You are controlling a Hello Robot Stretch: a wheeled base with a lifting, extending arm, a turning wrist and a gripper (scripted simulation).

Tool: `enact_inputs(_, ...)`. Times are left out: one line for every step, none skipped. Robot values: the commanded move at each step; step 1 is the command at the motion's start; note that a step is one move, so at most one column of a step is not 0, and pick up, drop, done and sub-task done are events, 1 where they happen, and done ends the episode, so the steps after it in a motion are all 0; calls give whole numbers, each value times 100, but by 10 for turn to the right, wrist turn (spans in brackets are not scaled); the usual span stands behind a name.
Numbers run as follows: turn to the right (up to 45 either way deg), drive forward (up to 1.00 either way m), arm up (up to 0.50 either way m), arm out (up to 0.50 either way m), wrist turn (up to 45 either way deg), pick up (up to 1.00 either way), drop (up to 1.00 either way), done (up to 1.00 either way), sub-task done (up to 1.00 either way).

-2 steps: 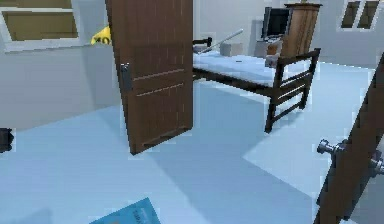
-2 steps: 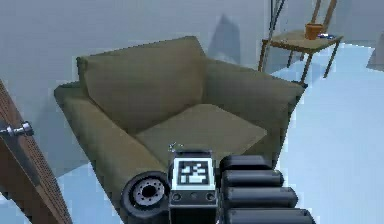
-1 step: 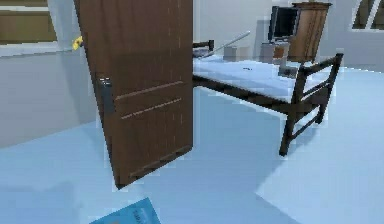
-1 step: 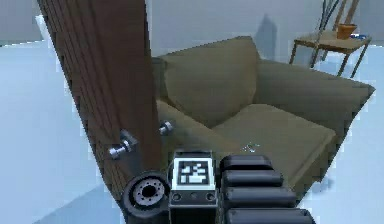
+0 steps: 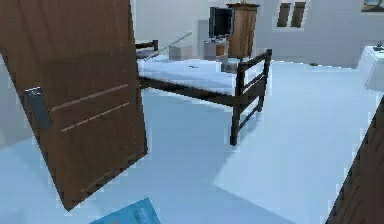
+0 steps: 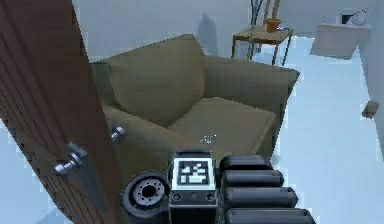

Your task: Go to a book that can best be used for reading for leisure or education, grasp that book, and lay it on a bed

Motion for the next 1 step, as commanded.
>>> enact_inputs(0, 85, 0, 0, 0, 0, 0, 0, 0)
